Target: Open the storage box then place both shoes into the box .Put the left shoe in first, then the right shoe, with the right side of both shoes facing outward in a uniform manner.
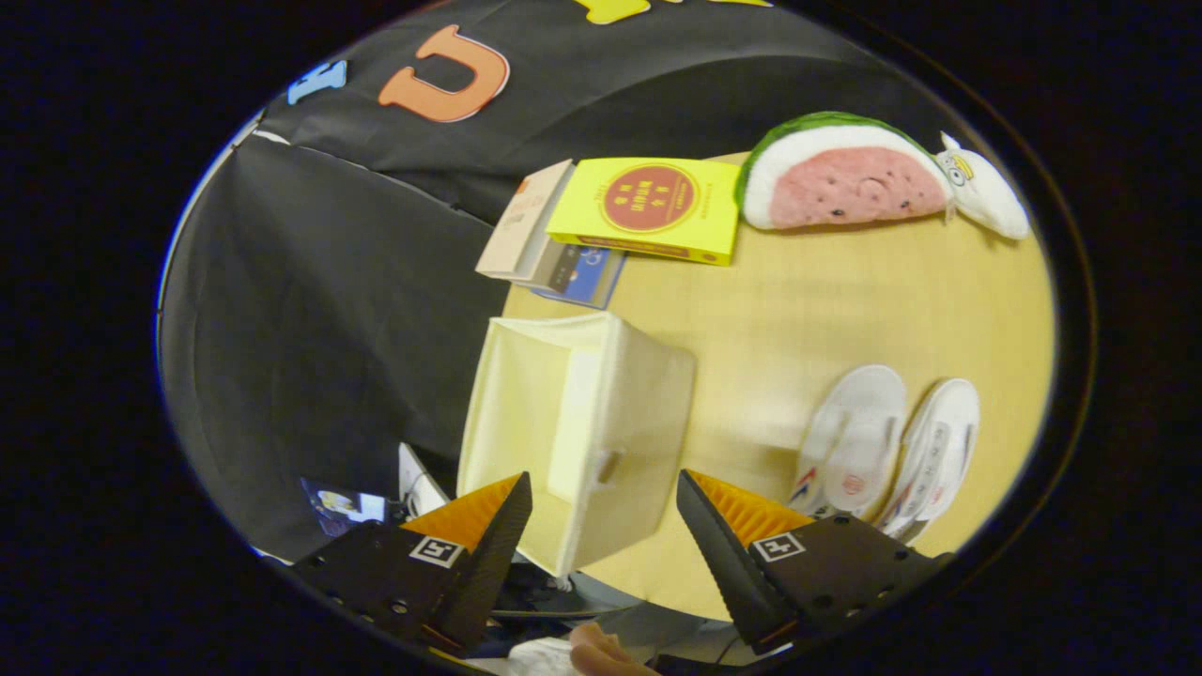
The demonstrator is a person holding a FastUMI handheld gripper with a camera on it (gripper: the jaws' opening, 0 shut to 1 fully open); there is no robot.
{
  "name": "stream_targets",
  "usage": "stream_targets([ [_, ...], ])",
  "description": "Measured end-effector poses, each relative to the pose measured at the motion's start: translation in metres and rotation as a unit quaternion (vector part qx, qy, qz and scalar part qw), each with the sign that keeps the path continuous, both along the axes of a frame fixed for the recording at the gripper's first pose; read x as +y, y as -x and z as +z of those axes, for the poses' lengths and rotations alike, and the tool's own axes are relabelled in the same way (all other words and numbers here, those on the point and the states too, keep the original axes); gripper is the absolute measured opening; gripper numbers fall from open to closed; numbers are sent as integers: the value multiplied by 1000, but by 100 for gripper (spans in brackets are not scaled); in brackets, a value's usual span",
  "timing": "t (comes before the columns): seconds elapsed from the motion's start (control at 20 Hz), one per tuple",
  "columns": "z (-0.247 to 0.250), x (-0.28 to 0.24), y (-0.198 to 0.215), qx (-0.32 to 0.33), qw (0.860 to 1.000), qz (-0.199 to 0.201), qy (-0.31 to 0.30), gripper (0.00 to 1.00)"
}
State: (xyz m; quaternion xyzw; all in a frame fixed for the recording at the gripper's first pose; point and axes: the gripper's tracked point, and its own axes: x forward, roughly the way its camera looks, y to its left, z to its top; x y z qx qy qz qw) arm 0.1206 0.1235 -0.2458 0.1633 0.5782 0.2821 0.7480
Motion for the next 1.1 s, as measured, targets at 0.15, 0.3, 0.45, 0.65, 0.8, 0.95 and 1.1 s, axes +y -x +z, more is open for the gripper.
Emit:
stream_targets([
  [0.15,-33,-46,9,12,999,-7,50,95],
  [0.3,-65,-75,28,24,995,17,93,94],
  [0.45,-97,-99,40,23,985,54,161,91],
  [0.65,-123,-117,20,-8,971,43,235,85],
  [0.8,-141,-134,2,-23,953,3,301,74],
  [0.95,-148,-133,-17,-41,950,-35,307,55],
  [1.1,-156,-130,-26,-16,951,-91,294,31],
])
